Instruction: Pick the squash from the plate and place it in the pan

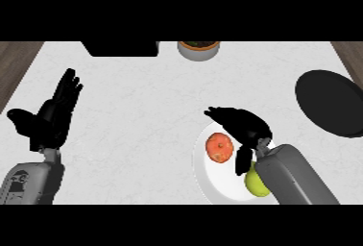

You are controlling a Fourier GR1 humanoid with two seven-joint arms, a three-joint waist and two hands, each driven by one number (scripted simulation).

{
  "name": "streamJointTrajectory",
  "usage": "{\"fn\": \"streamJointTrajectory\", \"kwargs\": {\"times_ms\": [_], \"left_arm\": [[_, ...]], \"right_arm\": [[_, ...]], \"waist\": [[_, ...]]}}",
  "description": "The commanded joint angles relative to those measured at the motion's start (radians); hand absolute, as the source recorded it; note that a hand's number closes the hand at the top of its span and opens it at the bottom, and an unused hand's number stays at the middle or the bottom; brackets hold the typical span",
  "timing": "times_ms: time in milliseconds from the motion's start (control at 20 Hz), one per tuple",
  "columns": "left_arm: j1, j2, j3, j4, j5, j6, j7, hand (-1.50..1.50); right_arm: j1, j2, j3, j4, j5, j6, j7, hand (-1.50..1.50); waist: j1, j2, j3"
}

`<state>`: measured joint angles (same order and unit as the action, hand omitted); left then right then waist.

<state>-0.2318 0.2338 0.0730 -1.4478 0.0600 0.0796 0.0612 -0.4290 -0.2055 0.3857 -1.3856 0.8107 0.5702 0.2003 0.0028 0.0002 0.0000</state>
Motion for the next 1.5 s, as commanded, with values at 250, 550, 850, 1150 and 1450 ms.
{"fn": "streamJointTrajectory", "kwargs": {"times_ms": [250,550,850,1150,1450], "left_arm": [[0.043,-0.023,-0.007,-0.099,-0.033,0.003,0.061,0.00],[0.000,-0.009,0.045,0.017,-0.017,-0.042,-0.019,0.00],[0.000,-0.043,0.015,-0.090,-0.044,0.002,0.082,0.00],[-0.091,-0.037,0.023,0.005,-0.069,0.005,0.089,0.00],[0.019,-0.037,0.005,-0.112,-0.057,-0.030,0.073,0.00]], "right_arm": [[0.004,0.073,0.019,0.102,0.132,-0.031,-0.026,-1.50],[-0.040,0.092,-0.018,0.204,0.175,-0.015,-0.072,-1.50],[-0.022,0.134,-0.005,0.292,0.216,-0.065,-0.138,1.50],[-0.027,0.114,0.010,0.269,0.247,-0.087,-0.255,1.50],[-0.048,0.201,-0.091,0.357,0.225,-0.154,-0.020,1.50]], "waist": [[0.002,-0.001,0.000],[0.001,0.000,0.000],[0.002,0.000,0.000],[-0.003,0.000,0.000],[0.016,0.000,0.001]]}}
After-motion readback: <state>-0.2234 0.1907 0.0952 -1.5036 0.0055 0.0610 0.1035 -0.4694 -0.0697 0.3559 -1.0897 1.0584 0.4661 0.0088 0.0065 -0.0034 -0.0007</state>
